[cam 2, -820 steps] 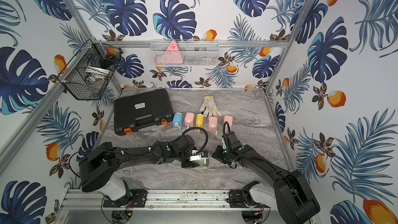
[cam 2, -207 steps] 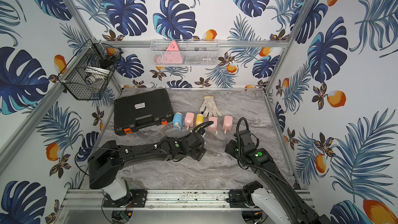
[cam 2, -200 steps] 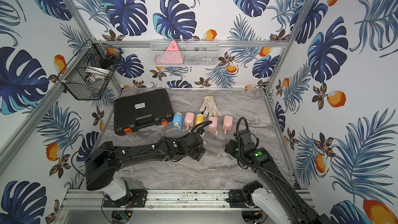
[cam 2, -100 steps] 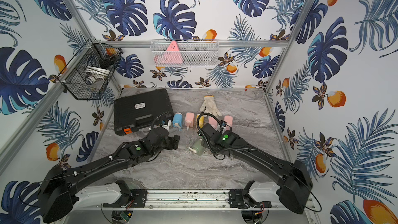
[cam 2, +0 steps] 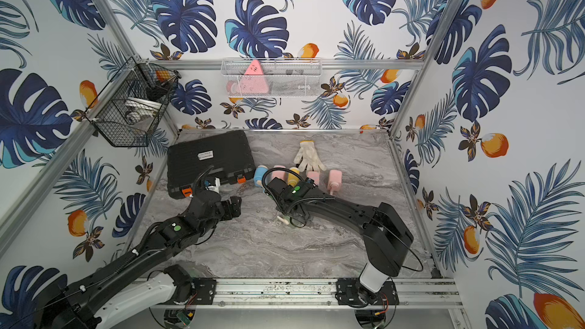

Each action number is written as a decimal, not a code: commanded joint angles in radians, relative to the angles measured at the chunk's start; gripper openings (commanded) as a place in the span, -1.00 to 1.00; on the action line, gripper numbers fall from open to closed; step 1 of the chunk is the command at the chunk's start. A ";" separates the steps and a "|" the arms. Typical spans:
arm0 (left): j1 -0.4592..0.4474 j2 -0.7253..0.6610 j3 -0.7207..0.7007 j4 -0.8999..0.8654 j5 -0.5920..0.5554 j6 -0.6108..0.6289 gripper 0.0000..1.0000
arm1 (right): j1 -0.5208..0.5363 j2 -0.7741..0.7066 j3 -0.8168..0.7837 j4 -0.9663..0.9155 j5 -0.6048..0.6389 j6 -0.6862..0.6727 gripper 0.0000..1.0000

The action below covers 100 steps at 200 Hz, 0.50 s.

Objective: Put the tray back into the pencil sharpener
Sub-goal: Pick up the pencil sharpener from the center of the board.

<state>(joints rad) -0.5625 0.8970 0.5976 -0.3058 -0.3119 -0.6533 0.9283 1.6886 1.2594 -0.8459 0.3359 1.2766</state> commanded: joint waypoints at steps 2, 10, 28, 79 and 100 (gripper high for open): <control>0.004 -0.013 -0.006 -0.011 -0.005 -0.021 0.84 | 0.000 0.045 0.021 0.028 -0.032 0.036 0.77; 0.004 -0.015 -0.006 -0.015 -0.008 -0.022 0.84 | 0.000 0.061 0.023 0.031 -0.037 0.039 0.74; 0.006 -0.021 -0.002 -0.026 -0.012 -0.023 0.84 | 0.000 0.084 0.020 0.043 -0.043 0.048 0.64; 0.006 -0.043 -0.008 -0.041 -0.031 -0.034 0.82 | -0.009 0.099 -0.022 0.076 -0.044 0.060 0.48; 0.006 -0.032 -0.002 -0.052 -0.038 -0.045 0.84 | -0.015 0.102 -0.035 0.089 -0.054 0.052 0.41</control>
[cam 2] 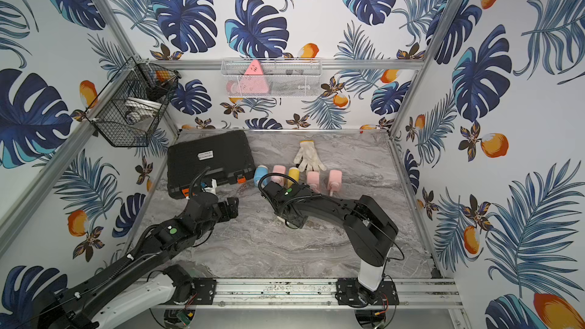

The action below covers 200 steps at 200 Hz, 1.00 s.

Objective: Put the tray back into the pencil sharpener
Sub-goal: Pick up the pencil sharpener from the center of the board.

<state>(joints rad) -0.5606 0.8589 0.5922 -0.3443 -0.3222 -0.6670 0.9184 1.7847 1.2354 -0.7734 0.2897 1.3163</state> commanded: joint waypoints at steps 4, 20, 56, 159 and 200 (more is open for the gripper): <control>0.004 0.008 0.005 -0.016 -0.029 -0.032 0.84 | -0.004 0.005 -0.012 0.020 -0.007 0.012 0.40; 0.003 0.016 0.010 -0.022 -0.036 -0.035 0.83 | -0.007 0.003 -0.021 0.029 -0.010 0.012 0.33; 0.004 0.020 0.017 -0.022 -0.040 -0.036 0.81 | -0.015 -0.004 -0.040 0.052 -0.016 0.008 0.19; 0.004 0.045 0.040 -0.012 -0.046 -0.031 0.78 | -0.021 -0.152 -0.094 0.006 0.033 -0.059 -0.15; 0.004 0.050 0.042 0.011 -0.036 -0.028 0.77 | -0.042 -0.321 -0.217 -0.079 0.075 -0.183 -0.16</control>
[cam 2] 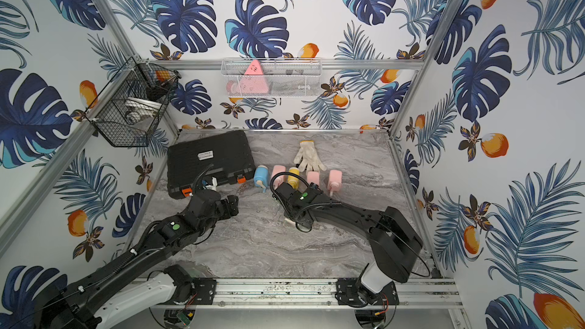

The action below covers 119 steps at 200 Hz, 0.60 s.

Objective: Put the tray back into the pencil sharpener
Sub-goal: Pick up the pencil sharpener from the center of the board.

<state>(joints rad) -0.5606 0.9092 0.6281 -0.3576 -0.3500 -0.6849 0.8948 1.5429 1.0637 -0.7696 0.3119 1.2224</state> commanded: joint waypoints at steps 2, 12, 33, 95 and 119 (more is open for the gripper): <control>0.004 -0.001 0.006 0.025 -0.006 -0.009 0.77 | -0.023 -0.087 -0.049 -0.091 0.056 -0.095 -0.16; 0.005 -0.003 0.000 0.035 -0.007 -0.006 0.77 | -0.049 -0.130 -0.069 -0.122 0.067 -0.129 -0.16; 0.004 -0.003 -0.011 0.052 -0.007 -0.003 0.76 | -0.139 -0.209 -0.096 -0.166 0.058 -0.226 -0.18; 0.020 -0.005 -0.001 0.059 0.016 0.045 0.75 | -0.402 -0.236 -0.090 -0.175 0.023 -0.455 -0.21; 0.027 -0.018 -0.007 0.054 0.018 0.051 0.75 | -0.502 -0.222 -0.098 -0.118 0.003 -0.513 -0.21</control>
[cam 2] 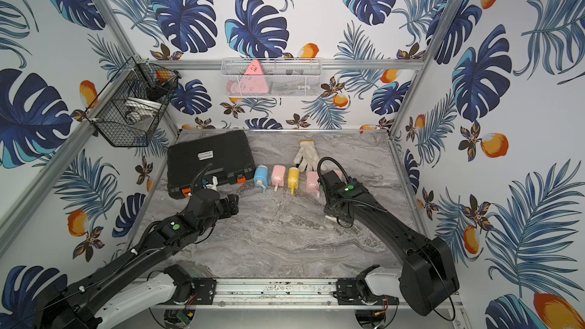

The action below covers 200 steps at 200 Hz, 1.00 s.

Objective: Put the tray back into the pencil sharpener
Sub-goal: Place the pencil sharpener at the center of the board.

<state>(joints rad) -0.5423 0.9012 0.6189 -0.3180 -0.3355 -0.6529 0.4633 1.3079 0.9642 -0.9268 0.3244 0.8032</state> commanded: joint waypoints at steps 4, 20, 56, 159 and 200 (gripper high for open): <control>0.011 -0.010 0.002 0.012 0.004 0.019 0.75 | -0.085 0.018 0.003 0.049 -0.015 -0.103 -0.21; 0.015 -0.017 0.004 0.008 0.014 0.020 0.76 | -0.122 0.052 0.019 0.075 -0.010 -0.133 -0.21; 0.022 -0.020 0.007 0.018 0.041 0.021 0.76 | -0.179 0.136 0.057 0.174 -0.052 -0.233 -0.19; 0.027 -0.021 0.024 0.010 0.078 0.026 0.75 | -0.401 0.314 0.221 0.268 -0.189 -0.573 -0.16; 0.027 -0.016 0.029 0.000 0.090 0.022 0.75 | -0.452 0.416 0.309 0.246 -0.222 -0.603 -0.16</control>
<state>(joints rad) -0.5175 0.8856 0.6415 -0.3157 -0.2565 -0.6270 0.0311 1.6844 1.2327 -0.6640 0.1307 0.2489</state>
